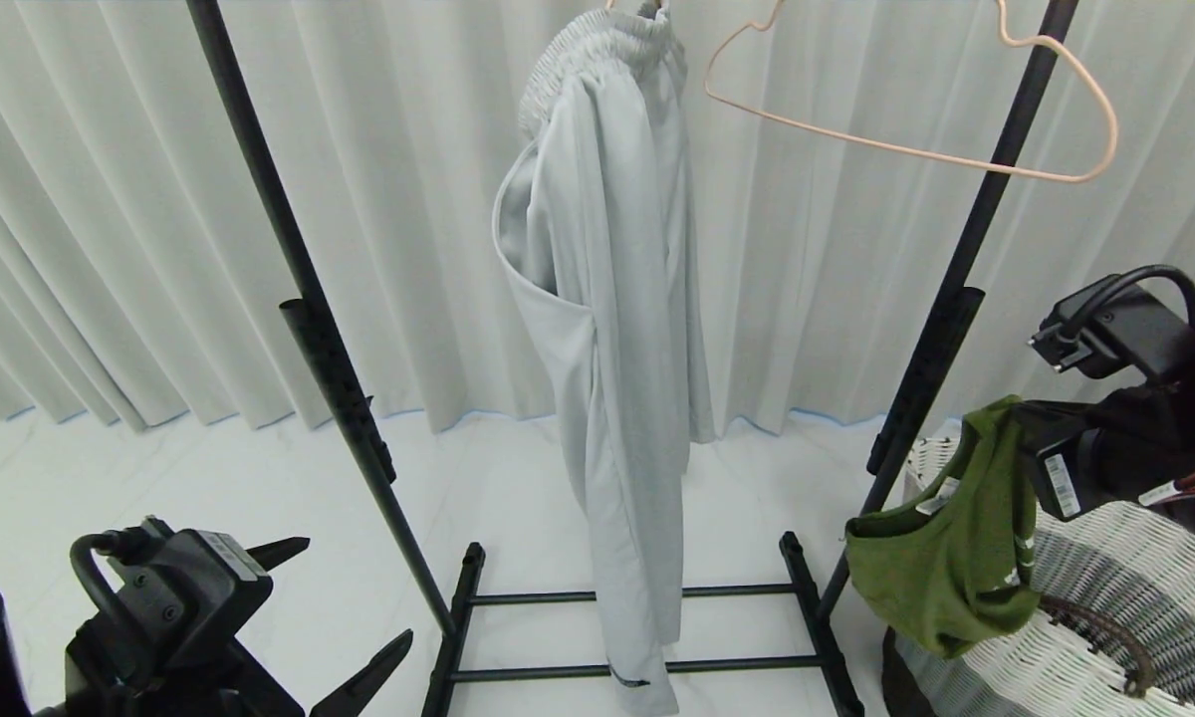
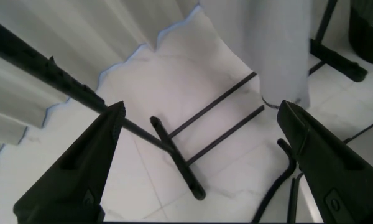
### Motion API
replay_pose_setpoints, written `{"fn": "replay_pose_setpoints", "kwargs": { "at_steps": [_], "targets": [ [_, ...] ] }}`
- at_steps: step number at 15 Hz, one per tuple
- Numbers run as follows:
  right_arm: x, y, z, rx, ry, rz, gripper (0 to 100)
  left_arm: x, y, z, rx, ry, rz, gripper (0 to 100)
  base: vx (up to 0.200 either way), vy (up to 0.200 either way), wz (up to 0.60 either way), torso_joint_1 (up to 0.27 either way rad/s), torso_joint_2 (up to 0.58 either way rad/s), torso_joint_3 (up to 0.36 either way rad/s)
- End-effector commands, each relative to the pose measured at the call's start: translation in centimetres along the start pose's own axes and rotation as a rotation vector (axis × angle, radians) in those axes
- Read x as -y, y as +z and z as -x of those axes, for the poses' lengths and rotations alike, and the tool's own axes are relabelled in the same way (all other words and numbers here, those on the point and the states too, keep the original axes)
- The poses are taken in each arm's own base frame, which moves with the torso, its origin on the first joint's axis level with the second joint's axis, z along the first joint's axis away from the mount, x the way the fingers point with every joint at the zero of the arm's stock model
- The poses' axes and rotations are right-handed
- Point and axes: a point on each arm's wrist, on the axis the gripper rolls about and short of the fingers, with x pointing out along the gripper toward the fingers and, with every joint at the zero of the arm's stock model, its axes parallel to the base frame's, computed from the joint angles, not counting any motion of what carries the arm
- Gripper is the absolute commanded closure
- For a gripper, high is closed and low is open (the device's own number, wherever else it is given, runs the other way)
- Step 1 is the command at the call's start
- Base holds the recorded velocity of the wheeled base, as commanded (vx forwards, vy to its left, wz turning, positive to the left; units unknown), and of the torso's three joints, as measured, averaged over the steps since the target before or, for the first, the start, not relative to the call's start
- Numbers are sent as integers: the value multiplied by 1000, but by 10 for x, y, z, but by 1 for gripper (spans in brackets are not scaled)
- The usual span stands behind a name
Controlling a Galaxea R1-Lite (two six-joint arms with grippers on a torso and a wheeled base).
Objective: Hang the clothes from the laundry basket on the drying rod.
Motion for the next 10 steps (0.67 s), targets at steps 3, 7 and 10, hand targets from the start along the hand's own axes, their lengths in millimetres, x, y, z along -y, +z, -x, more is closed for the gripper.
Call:
{"fn": "replay_pose_setpoints", "kwargs": {
  "at_steps": [3,7,10],
  "targets": [
    [1,16,9,53,20,-9,100,0,1,2,10,5,0,0,-200,0,0,-1,4,5],
    [-2,25,13,86,41,-15,100,2,9,0,47,-41,-8,0,0,0,0,0,0,0],
    [-1,42,21,151,58,-42,100,9,22,-11,89,-151,-32,0,0,0,0,0,0,0]
  ]
}}
